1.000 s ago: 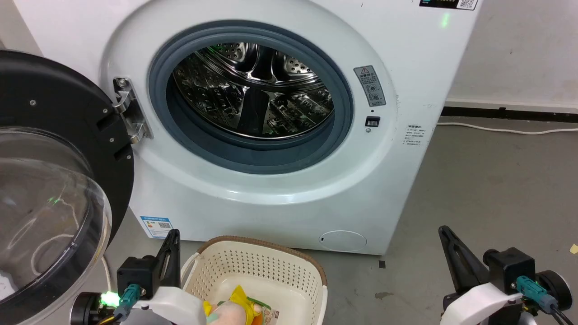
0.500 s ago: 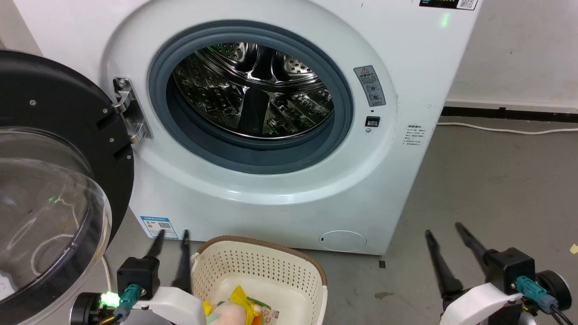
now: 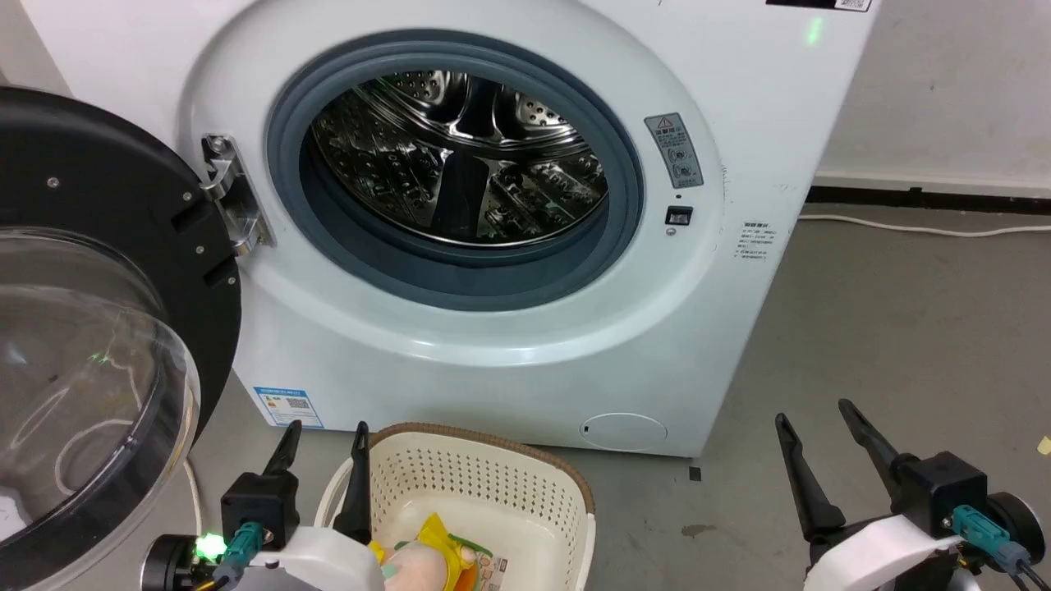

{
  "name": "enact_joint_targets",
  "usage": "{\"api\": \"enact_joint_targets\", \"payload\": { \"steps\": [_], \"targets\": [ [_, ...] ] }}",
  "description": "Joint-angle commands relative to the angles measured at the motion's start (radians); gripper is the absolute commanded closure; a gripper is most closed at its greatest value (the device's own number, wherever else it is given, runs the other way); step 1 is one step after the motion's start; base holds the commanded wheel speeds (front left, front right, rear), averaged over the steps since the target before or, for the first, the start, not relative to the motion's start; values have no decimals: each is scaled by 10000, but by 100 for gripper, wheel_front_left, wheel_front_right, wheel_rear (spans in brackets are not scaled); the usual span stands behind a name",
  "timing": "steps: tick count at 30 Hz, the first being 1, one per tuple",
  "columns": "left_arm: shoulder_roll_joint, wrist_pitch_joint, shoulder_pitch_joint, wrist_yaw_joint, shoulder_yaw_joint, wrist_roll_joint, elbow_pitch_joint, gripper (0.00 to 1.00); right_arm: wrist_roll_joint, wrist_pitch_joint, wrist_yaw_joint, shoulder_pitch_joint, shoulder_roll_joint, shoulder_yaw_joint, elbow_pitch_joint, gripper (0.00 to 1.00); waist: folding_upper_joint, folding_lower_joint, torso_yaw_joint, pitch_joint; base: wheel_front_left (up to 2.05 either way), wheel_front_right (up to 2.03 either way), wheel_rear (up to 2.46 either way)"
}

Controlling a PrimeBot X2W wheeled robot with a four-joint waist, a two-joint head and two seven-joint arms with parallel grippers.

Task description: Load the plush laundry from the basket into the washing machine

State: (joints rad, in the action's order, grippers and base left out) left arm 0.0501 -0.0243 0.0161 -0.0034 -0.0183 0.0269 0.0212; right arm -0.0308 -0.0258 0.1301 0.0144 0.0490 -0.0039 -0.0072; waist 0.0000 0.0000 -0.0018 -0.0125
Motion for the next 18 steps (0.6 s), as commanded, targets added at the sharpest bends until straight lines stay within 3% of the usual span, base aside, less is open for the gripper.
{"api": "enact_joint_targets", "payload": {
  "steps": [1,18],
  "targets": [
    [2,-100,-33,-61,-44,62,72,0,-103,-86,1,73,2,-41,-45,0,0,0,-10,-36,0,0,0],
    [278,-1,-780,-309,-549,373,1529,0,-444,-442,2,-178,3,63,-131,0,0,0,-384,-1131,0,0,0]
  ]
}}
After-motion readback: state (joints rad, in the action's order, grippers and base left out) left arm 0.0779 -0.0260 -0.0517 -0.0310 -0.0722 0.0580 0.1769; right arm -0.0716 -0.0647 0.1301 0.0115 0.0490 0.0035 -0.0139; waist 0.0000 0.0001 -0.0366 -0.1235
